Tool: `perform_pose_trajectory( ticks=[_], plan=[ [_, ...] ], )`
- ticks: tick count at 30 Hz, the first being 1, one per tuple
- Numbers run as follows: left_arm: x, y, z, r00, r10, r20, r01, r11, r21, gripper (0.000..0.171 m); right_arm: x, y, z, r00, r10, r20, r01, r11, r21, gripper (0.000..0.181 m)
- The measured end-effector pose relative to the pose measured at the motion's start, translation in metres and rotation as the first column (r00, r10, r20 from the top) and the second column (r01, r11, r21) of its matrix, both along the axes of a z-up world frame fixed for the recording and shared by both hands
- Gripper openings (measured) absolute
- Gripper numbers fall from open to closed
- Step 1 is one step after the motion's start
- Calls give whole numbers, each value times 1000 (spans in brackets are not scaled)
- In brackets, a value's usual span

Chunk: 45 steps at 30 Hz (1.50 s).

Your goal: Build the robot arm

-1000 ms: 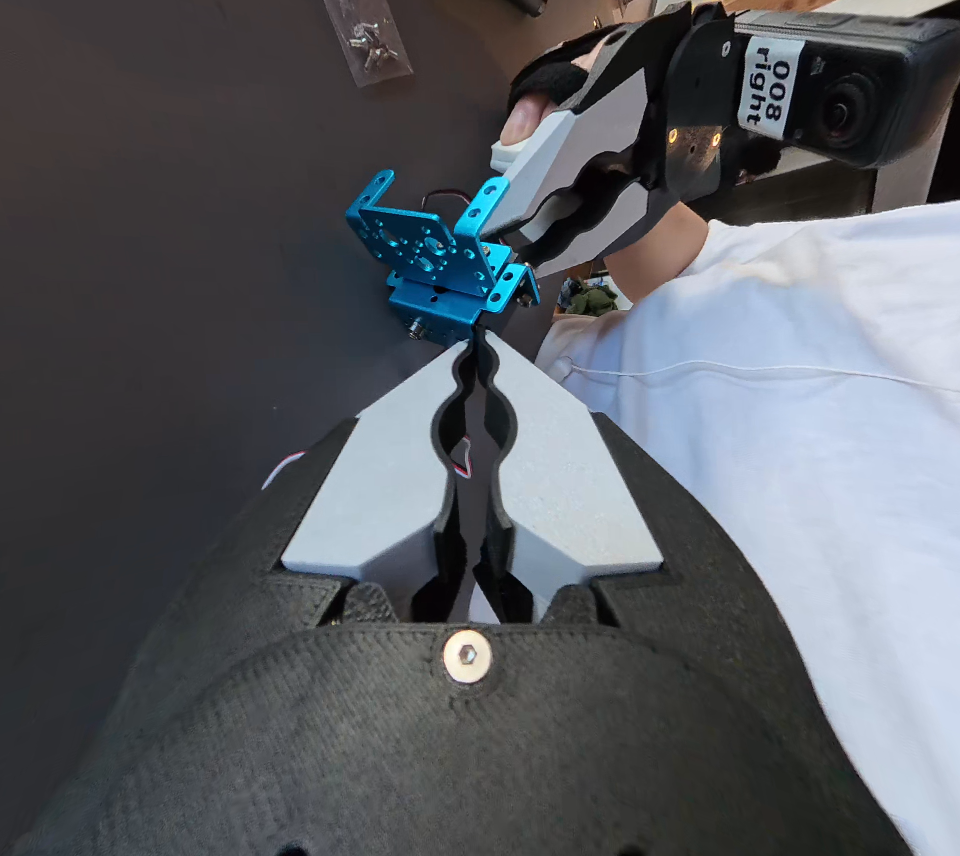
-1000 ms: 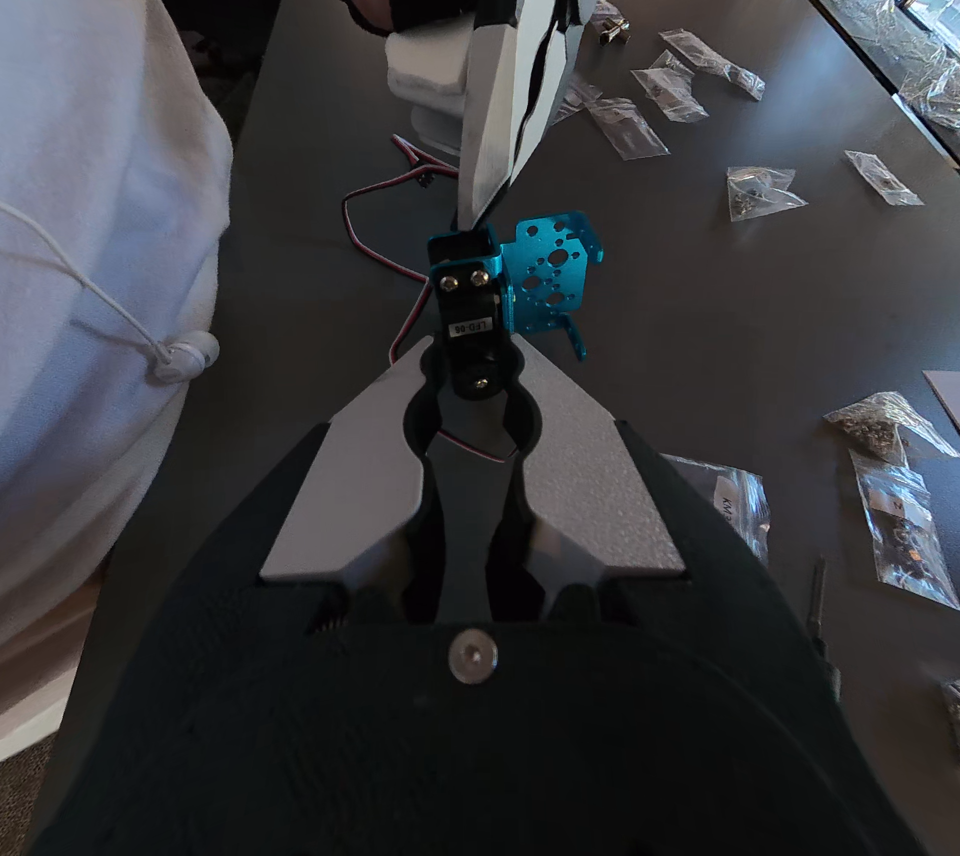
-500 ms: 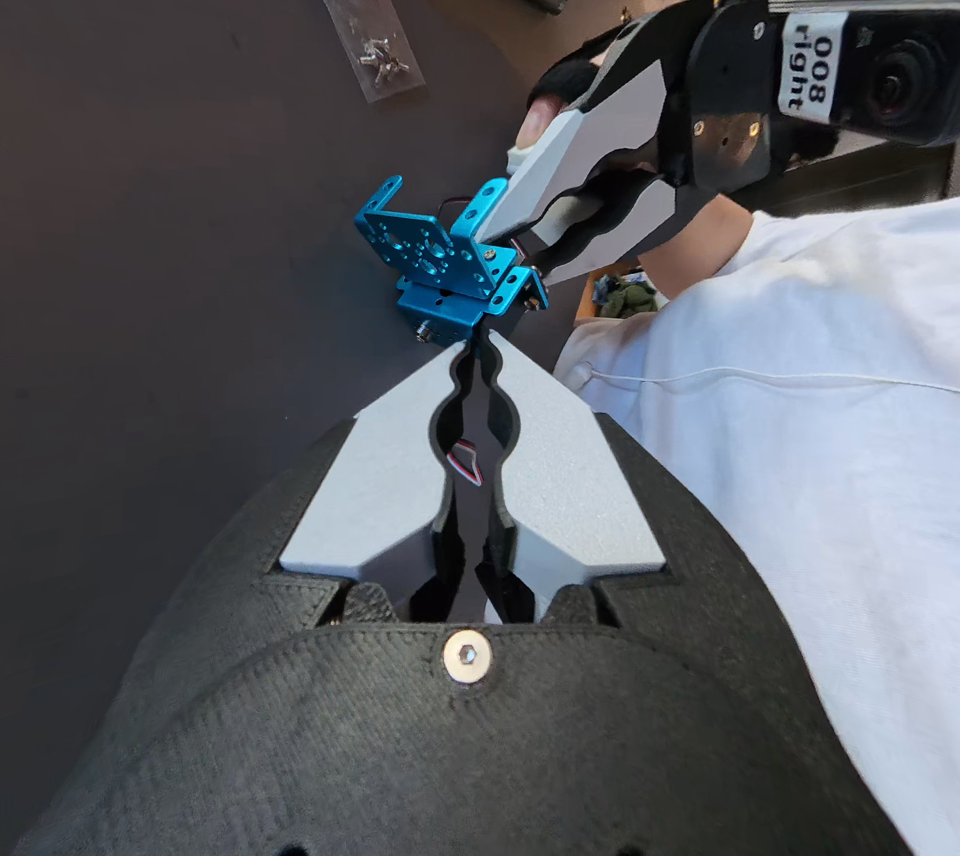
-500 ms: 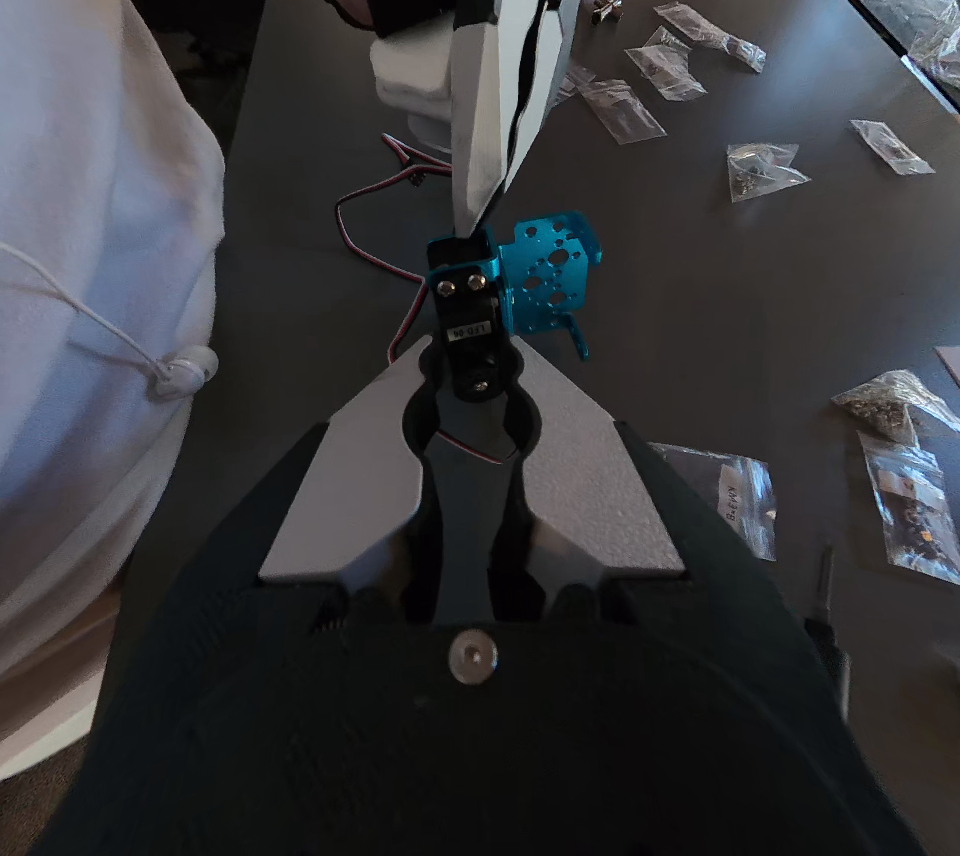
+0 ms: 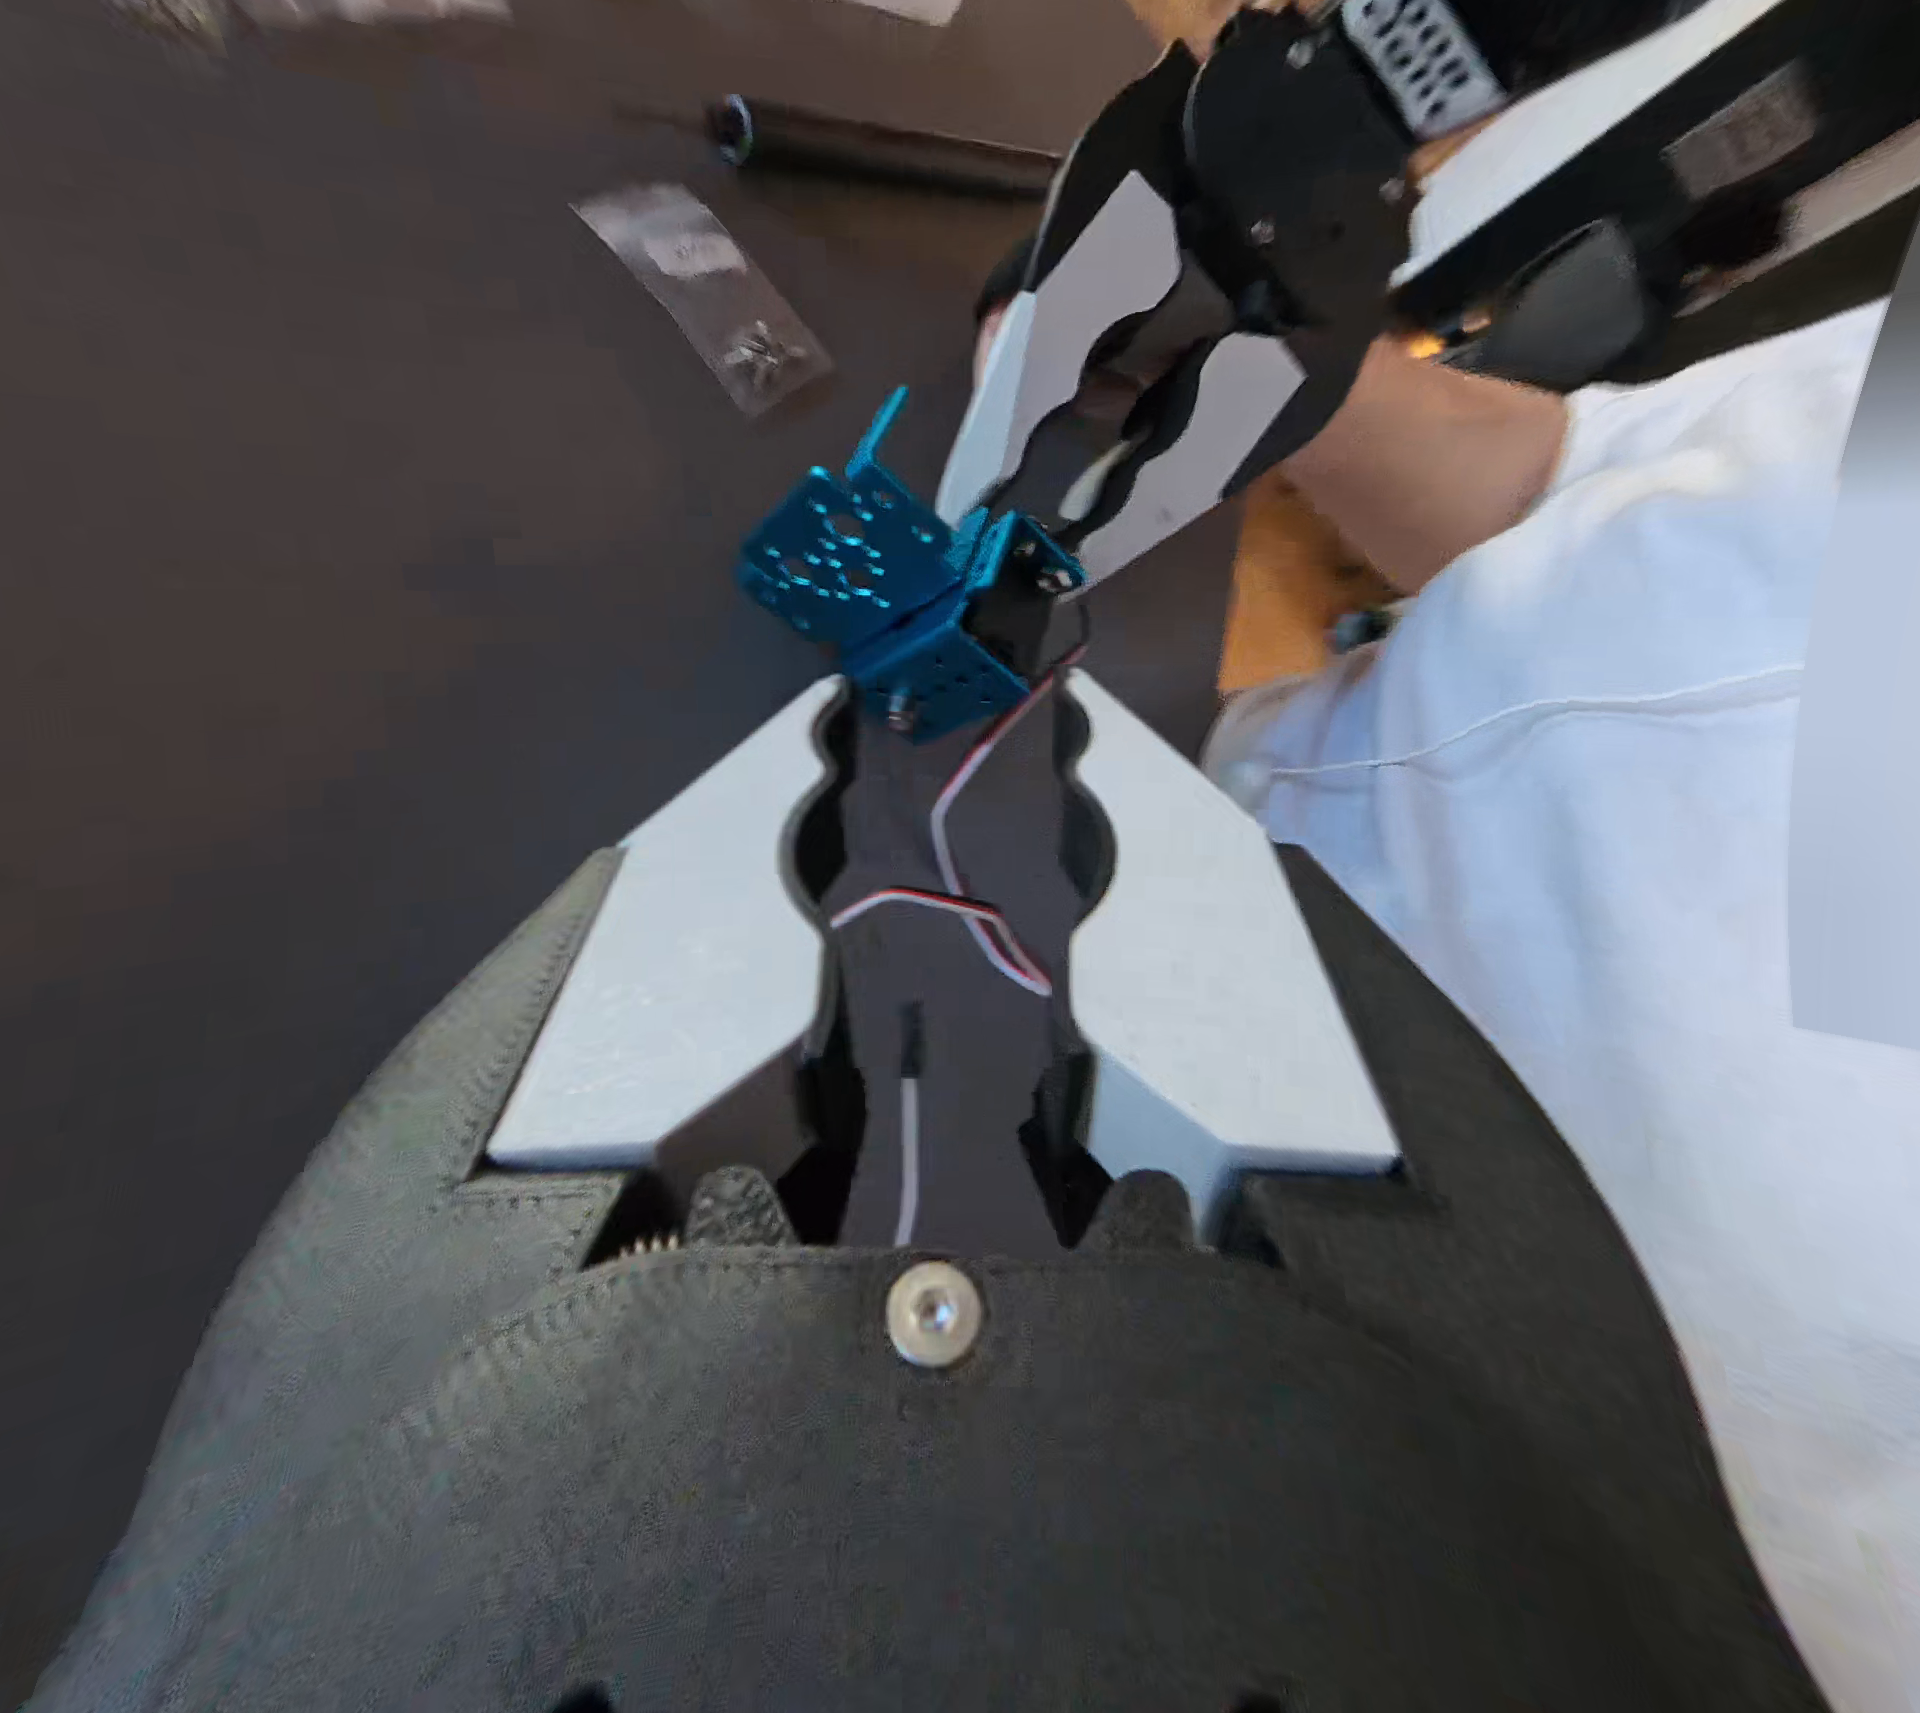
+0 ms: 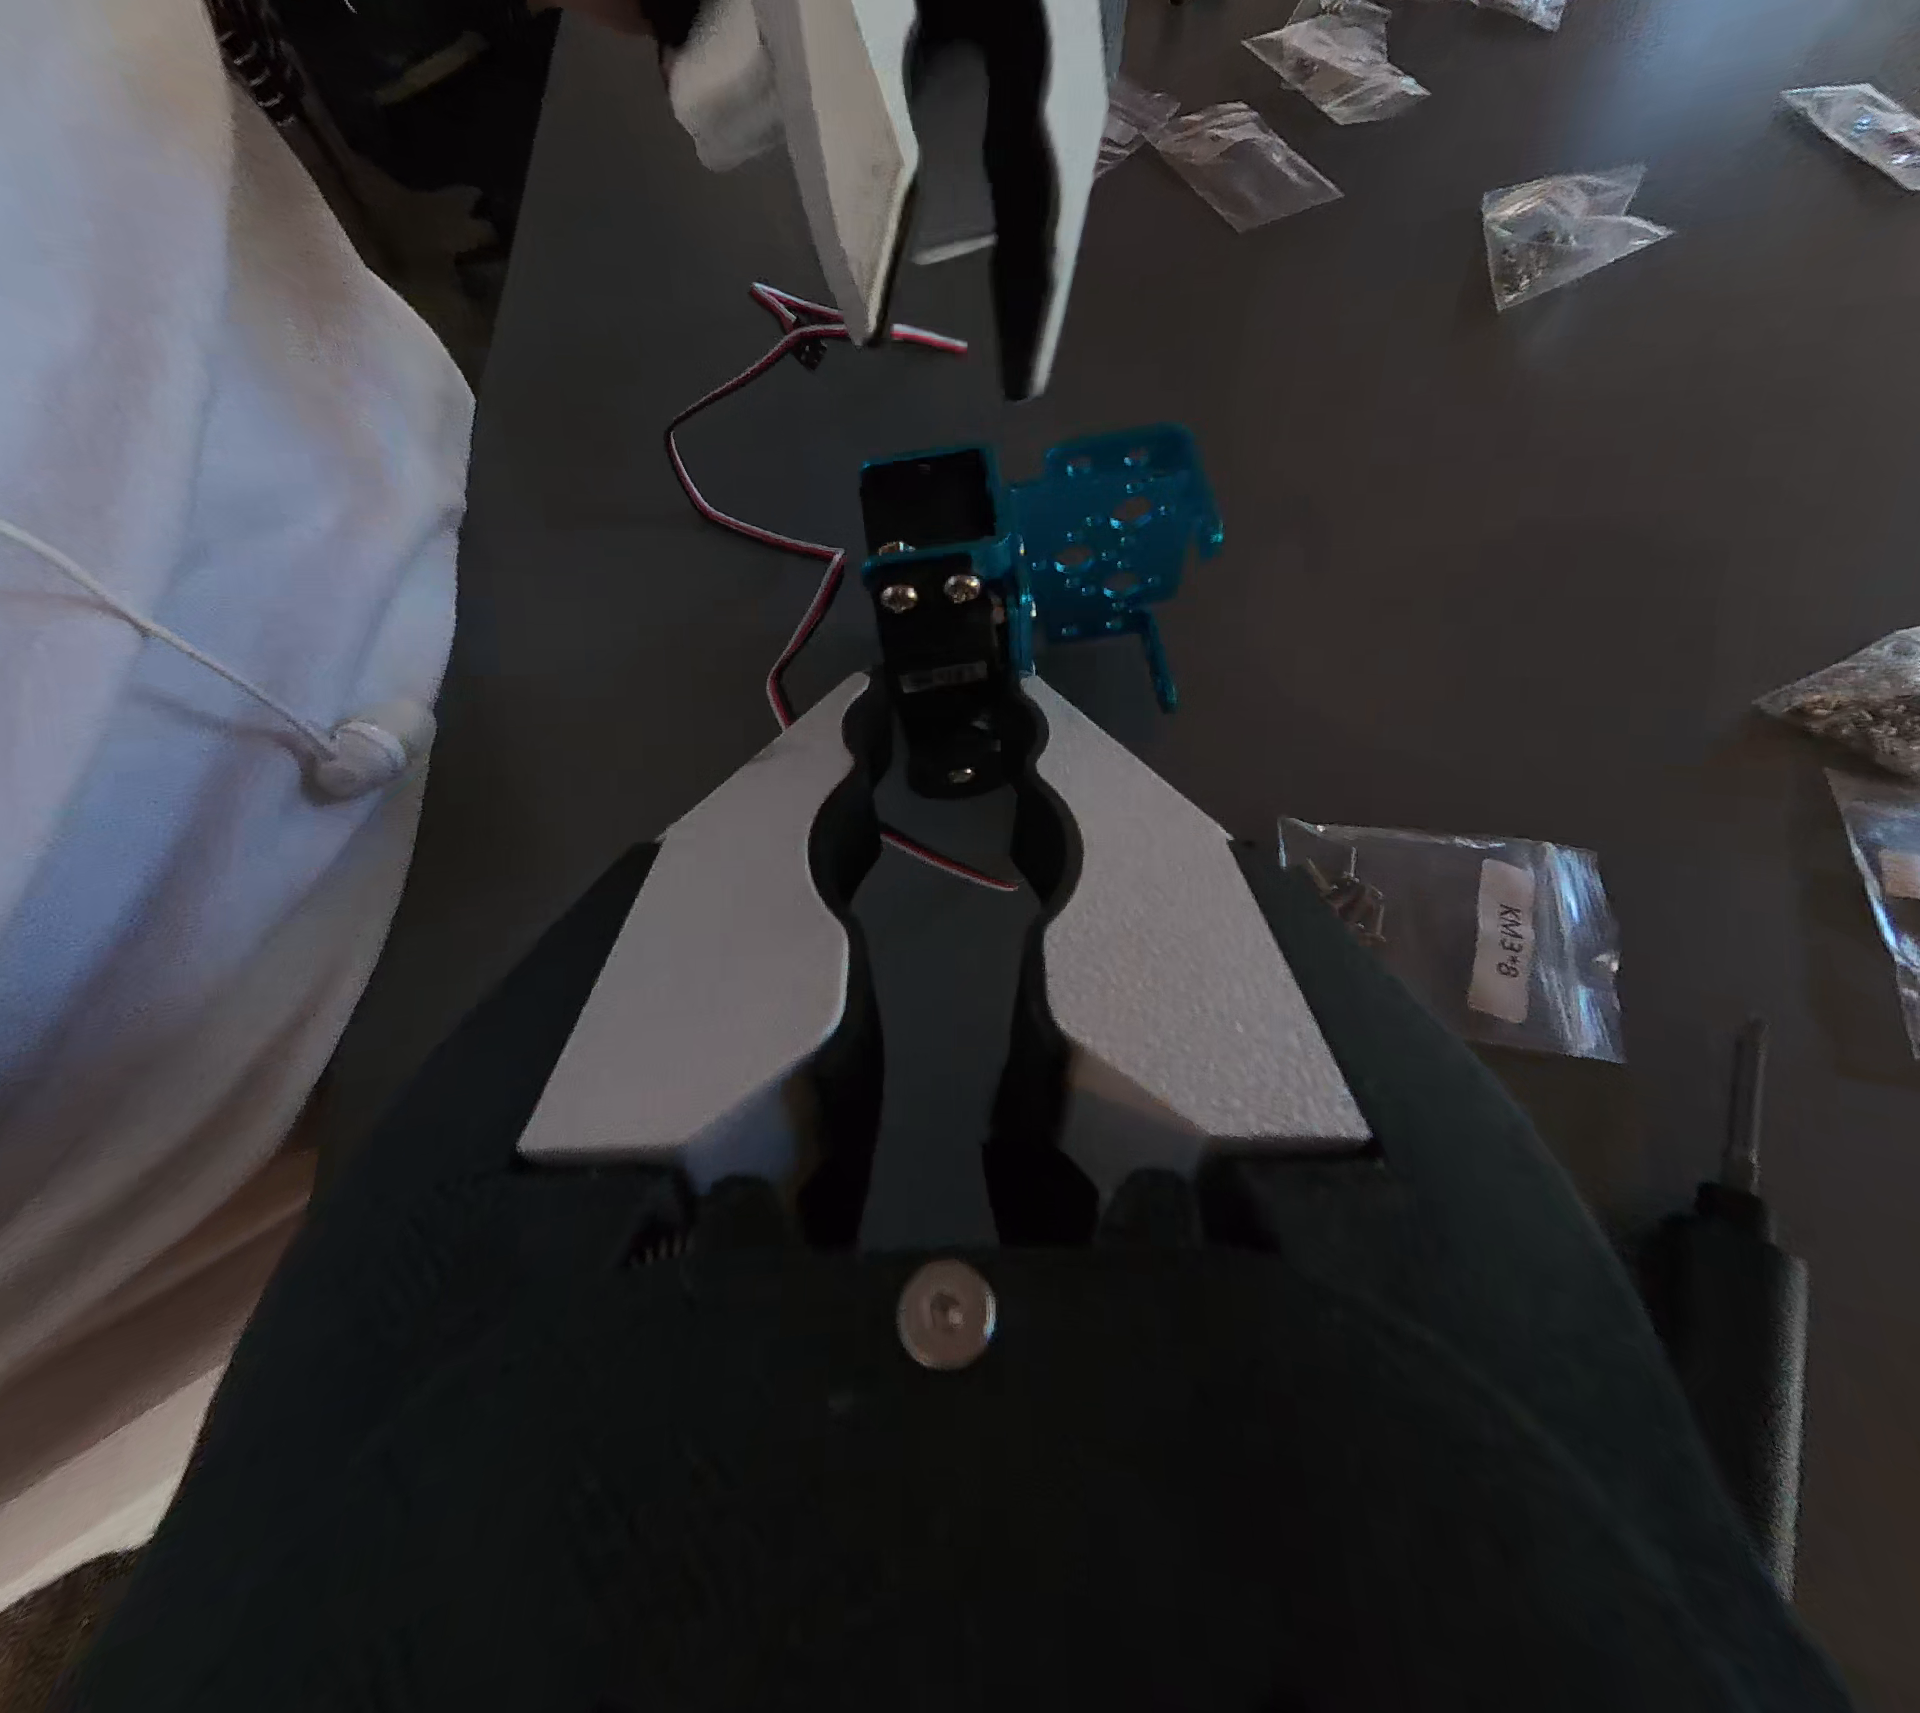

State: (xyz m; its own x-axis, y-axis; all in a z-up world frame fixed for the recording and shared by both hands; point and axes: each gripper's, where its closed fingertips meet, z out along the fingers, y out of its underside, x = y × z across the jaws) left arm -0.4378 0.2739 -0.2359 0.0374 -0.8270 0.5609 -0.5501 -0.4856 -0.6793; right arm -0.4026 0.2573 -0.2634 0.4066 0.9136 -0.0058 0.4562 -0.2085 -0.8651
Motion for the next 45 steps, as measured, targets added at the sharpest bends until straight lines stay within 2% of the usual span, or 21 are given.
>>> perform_pose_trajectory(
  ticks=[2,3,5,8,12,14,18,24,27,31,37,40,42,45],
  plan=[
    [2,-2,-6,999,-38,-9,39,992,120,52,-1,1,0,1000,6,-2,-6,1000,-4,22],
    [4,-7,-9,997,-72,-17,74,987,146,52,-2,1,0,1000,9,-8,-9,1000,-14,22],
    [11,-12,-15,994,-108,-27,111,973,203,48,-2,3,1,1000,11,-23,-12,999,-39,22],
    [16,-13,-19,991,-129,-23,131,954,270,31,-1,3,1,999,21,-32,-22,998,-54,22],
    [16,-12,-18,990,-138,-3,133,952,277,30,-1,3,1,1000,14,-28,-16,998,-54,22],
    [16,-10,-17,993,-115,-1,111,959,260,30,0,5,-1,1000,-5,-4,5,999,-42,21],
    [11,-3,-16,999,-42,-25,47,959,278,29,8,5,-1,997,-67,39,66,998,22,35],
    [-11,18,-15,983,172,-56,-150,949,278,29,29,7,21,974,-219,-58,222,974,46,34],
    [-20,29,-17,952,299,-59,-272,921,278,29,54,13,29,940,-336,-67,341,937,82,33],
    [-19,28,-19,912,407,-50,-390,898,202,30,92,13,25,882,-469,-46,471,879,69,32],
    [-16,12,-14,925,381,-2,-381,924,35,39,166,14,27,766,-643,14,635,760,140,30],
    [-22,11,-17,929,369,-25,-368,929,32,38,215,22,28,707,-703,76,682,706,190,27],
    [-26,11,-12,935,354,-23,-352,934,59,38,249,32,23,677,-721,148,692,691,206,22],
    [-36,17,2,939,344,-1,-340,930,141,37,276,49,17,703,-663,256,629,748,210,13]
  ],
)
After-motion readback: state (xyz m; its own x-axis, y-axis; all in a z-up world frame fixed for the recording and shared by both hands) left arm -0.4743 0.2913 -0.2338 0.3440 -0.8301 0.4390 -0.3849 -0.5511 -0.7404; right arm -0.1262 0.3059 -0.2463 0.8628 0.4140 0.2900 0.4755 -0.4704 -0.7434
